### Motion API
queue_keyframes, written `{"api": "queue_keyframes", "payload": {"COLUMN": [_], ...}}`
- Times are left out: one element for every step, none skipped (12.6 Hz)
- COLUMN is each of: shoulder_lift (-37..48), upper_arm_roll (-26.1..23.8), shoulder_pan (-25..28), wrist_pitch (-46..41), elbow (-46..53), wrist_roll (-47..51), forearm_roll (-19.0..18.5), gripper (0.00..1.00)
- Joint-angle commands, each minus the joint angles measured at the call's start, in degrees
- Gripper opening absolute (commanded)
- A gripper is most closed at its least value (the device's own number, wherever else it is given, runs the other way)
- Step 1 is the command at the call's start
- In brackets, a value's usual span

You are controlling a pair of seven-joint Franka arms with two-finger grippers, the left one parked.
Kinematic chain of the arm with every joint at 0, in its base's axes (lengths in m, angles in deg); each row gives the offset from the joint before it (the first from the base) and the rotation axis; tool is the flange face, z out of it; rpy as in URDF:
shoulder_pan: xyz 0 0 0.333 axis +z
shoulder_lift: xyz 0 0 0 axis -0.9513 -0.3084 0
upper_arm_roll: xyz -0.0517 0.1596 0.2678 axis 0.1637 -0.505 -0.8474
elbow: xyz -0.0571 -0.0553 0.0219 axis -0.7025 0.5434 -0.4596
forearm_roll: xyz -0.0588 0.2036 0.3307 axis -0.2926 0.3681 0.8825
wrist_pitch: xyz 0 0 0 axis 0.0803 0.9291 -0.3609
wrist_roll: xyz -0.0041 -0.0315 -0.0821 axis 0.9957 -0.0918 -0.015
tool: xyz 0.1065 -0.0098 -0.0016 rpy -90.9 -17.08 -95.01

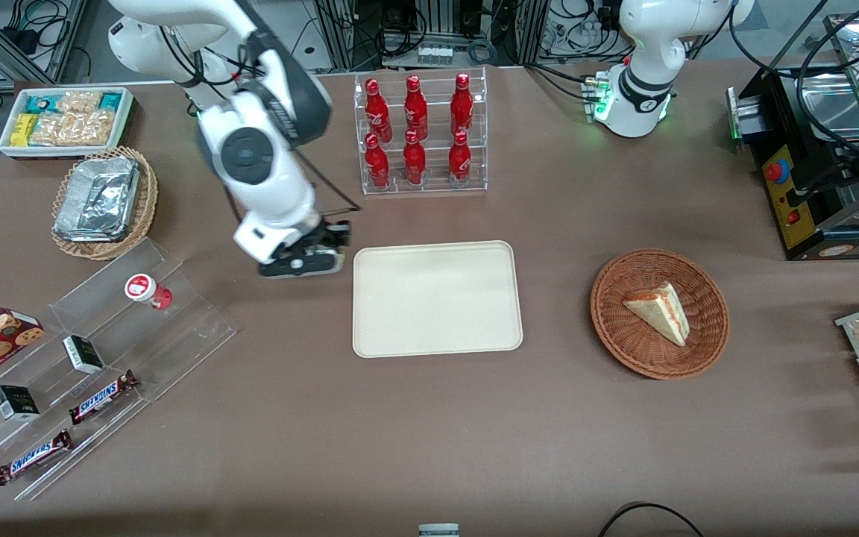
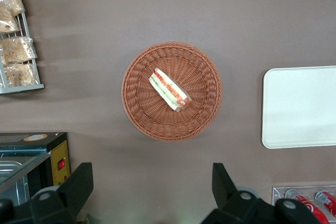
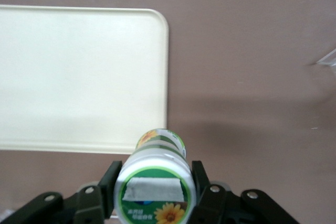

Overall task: Place green gum on tray
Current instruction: 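Lift the gum jar and carry it over the cream tray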

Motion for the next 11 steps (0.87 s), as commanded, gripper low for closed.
{"api": "queue_keyframes", "payload": {"shoulder_lift": [-7.9,-10.4,-13.2,-16.1,-18.3,-20.5,-22.2,-24.0,-26.2,-28.1,-29.3], "upper_arm_roll": [0.8,0.8,0.8,0.8,0.9,0.9,0.9,0.9,1.0,1.3,1.4], "shoulder_pan": [3.7,4.5,5.6,6.7,7.4,8.1,8.5,9.1,9.6,10.3,10.4], "wrist_pitch": [2.0,2.4,3.0,3.6,4.6,6.0,8.3,9.9,10.1,10.1,10.3], "elbow": [8.2,10.7,13.3,15.6,17.7,18.8,19.7,20.7,23.1,24.8,25.6], "wrist_roll": [8.6,11.2,14.1,16.7,18.7,20.4,21.4,22.4,23.8,24.5,25.0], "forearm_roll": [0.9,0.9,0.8,0.5,0.4,0.2,0.2,0.1,-0.1,-0.6,-1.0], "gripper": [0.00,0.00,0.00,0.00,0.00,0.00,0.00,0.00,0.00,0.00,0.00]}}
